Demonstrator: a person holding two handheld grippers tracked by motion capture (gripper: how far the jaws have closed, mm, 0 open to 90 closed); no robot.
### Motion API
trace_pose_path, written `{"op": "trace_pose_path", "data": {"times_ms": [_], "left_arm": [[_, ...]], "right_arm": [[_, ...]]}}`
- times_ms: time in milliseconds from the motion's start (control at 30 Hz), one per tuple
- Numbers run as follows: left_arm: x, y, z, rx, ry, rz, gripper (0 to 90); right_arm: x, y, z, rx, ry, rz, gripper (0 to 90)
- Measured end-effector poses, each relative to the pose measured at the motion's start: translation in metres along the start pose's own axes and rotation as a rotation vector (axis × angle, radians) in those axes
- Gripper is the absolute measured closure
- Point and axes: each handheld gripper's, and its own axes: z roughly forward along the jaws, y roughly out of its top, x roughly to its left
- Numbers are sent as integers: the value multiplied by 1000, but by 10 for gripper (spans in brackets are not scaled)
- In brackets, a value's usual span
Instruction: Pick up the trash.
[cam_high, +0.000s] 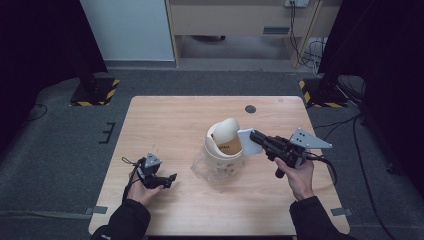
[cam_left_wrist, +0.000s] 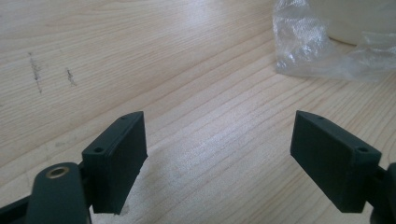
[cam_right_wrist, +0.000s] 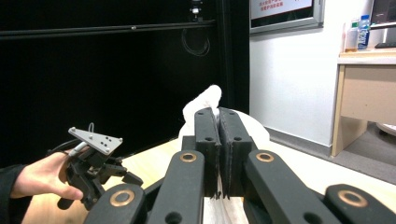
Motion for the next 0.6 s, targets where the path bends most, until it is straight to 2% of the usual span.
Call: {"op": "trace_pose_path", "data": {"times_ms": [400, 600], "left_arm": [[-1, -1, 3, 22, -9, 10, 171], [-1, -1, 3, 23, -11, 9, 170]], "right_arm": [[-2, -8, 11, -31, -40, -15, 875], [-1, -15, 19, -24, -52, -31, 874]]}}
